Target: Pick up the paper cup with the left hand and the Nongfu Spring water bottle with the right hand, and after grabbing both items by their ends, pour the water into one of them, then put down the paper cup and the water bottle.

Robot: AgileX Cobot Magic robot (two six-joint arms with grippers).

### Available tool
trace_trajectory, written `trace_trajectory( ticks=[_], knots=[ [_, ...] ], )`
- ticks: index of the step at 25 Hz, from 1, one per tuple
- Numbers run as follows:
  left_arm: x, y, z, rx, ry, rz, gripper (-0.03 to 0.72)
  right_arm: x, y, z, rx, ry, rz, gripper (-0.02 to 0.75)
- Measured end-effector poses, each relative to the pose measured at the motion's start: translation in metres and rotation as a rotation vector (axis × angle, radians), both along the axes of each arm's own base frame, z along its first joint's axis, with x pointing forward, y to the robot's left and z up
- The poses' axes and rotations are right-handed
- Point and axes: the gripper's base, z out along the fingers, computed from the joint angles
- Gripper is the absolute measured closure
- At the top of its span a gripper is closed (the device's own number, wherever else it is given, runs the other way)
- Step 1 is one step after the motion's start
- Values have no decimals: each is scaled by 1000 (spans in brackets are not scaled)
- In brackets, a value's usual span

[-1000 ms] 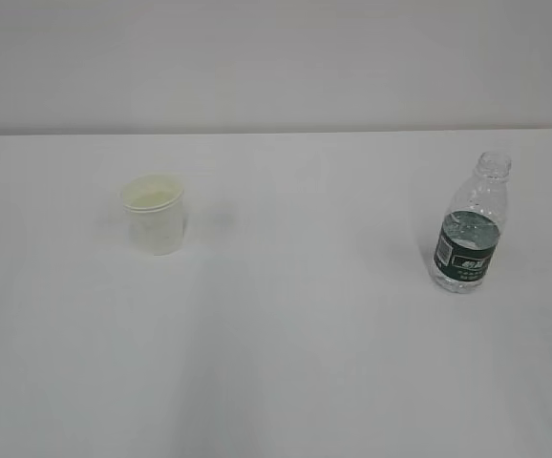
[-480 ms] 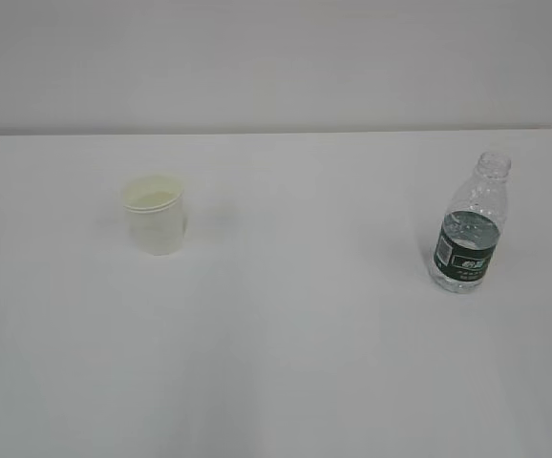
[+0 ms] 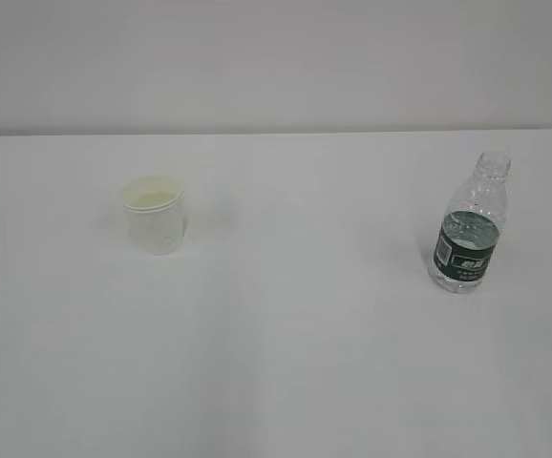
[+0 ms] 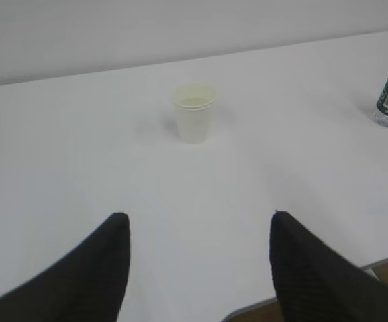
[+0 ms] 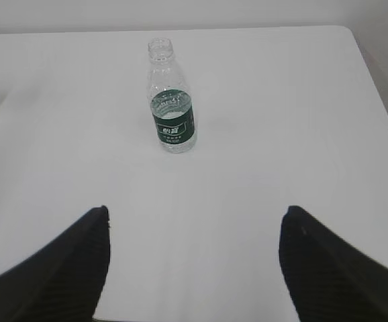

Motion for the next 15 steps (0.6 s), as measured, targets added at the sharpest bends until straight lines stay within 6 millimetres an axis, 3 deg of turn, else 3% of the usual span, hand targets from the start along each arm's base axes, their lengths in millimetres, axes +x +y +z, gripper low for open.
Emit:
trace_trajectory(
  ticks=[8, 15],
  knots=[
    [-2, 2, -7, 40, 70, 11, 223, 1, 0, -3, -44, 10, 23, 150],
    [-2, 7, -11, 91, 96, 49, 225, 10, 2, -24, -45, 79, 35, 150]
  ],
)
